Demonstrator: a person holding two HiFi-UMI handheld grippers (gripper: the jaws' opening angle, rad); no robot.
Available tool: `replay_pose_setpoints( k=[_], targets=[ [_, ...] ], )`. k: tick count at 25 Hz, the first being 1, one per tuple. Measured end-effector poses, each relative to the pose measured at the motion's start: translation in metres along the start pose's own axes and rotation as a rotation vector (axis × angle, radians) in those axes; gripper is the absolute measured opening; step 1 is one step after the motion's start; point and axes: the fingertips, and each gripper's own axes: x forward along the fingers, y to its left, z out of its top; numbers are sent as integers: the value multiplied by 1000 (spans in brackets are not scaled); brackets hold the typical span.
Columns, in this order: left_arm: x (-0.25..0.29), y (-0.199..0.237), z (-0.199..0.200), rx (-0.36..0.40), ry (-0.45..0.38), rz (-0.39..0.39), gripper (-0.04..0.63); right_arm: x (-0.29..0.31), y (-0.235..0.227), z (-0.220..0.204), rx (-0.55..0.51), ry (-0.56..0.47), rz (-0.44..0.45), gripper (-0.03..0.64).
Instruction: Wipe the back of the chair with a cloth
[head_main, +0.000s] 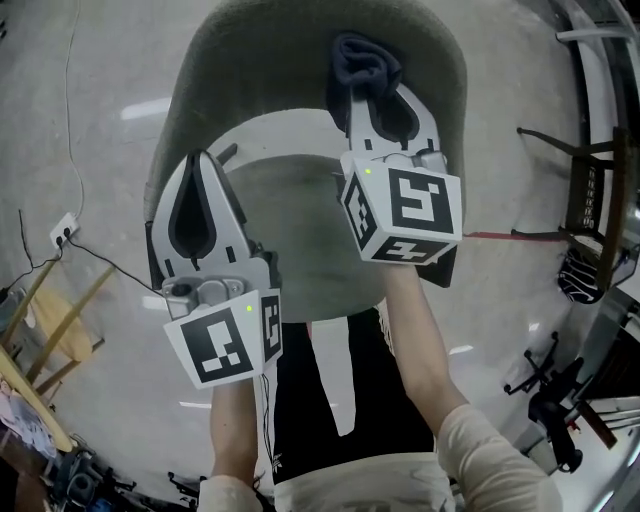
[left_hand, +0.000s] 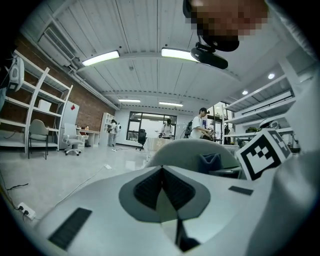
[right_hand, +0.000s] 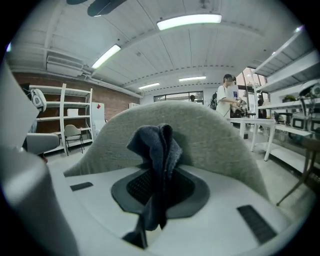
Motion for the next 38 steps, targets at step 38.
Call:
replay_pose_setpoints(
  k=[38],
  targets=[
    [1, -78, -6, 37, 5, -85, 15, -88, -86, -11, 33, -12, -144, 57]
  ],
)
